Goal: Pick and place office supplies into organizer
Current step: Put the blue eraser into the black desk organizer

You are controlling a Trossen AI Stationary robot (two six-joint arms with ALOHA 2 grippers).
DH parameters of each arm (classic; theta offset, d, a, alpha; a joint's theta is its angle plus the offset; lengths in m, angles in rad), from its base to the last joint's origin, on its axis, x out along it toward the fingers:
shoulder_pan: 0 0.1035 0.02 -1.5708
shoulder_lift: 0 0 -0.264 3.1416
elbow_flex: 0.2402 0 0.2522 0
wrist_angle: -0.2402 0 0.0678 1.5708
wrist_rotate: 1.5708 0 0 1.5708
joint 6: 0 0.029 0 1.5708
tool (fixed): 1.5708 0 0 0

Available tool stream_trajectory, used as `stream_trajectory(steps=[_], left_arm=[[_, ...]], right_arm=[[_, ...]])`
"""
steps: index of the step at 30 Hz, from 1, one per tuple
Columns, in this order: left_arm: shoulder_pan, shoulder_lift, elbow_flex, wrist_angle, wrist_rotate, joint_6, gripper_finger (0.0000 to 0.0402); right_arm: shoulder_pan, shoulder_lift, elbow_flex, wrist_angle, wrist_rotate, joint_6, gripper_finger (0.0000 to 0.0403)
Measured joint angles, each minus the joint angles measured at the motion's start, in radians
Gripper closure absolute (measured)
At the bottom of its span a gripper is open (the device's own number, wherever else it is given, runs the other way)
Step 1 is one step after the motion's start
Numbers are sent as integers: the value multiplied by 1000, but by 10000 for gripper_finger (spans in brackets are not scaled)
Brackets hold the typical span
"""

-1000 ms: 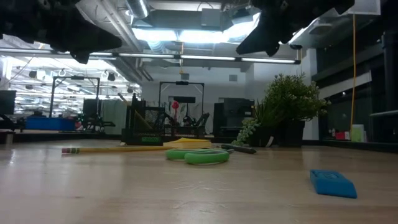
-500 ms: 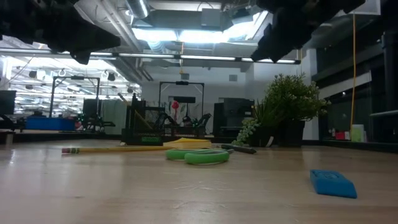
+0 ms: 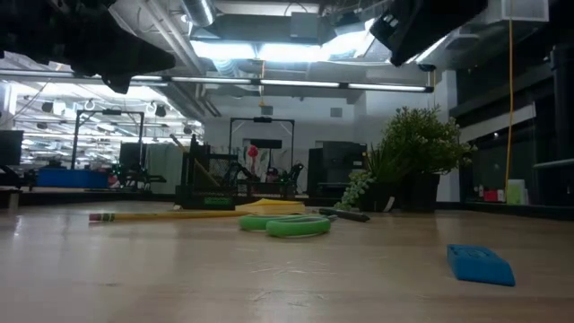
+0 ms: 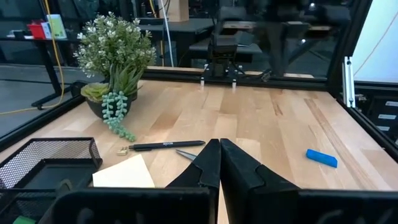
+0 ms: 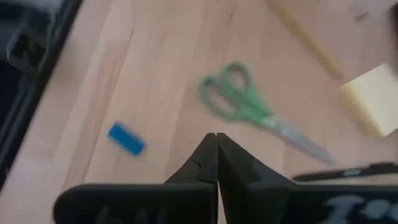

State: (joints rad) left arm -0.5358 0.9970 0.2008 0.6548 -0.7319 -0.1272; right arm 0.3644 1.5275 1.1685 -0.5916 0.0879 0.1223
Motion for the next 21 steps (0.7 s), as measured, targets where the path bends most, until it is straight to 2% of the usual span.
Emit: stream_trajectory(steps=[3,10,13,17,21], left_arm=[[-7,0,0,0,2,1,398],[-33,0,0,-4,11,1,399],[-51,0,0,-8,12,1,399],[-104,-1,0,-7,18,7,397],[-172,-1,0,0,20,7,400]], right_arm=[[27,81,69,-74,0,4,399],[65,232,222,-112,2,-54,378],[75,290,301,-196,34,-84,370],[102,371,398,-343,83,-168,356],[124,424,435,-360,87,-236,343]])
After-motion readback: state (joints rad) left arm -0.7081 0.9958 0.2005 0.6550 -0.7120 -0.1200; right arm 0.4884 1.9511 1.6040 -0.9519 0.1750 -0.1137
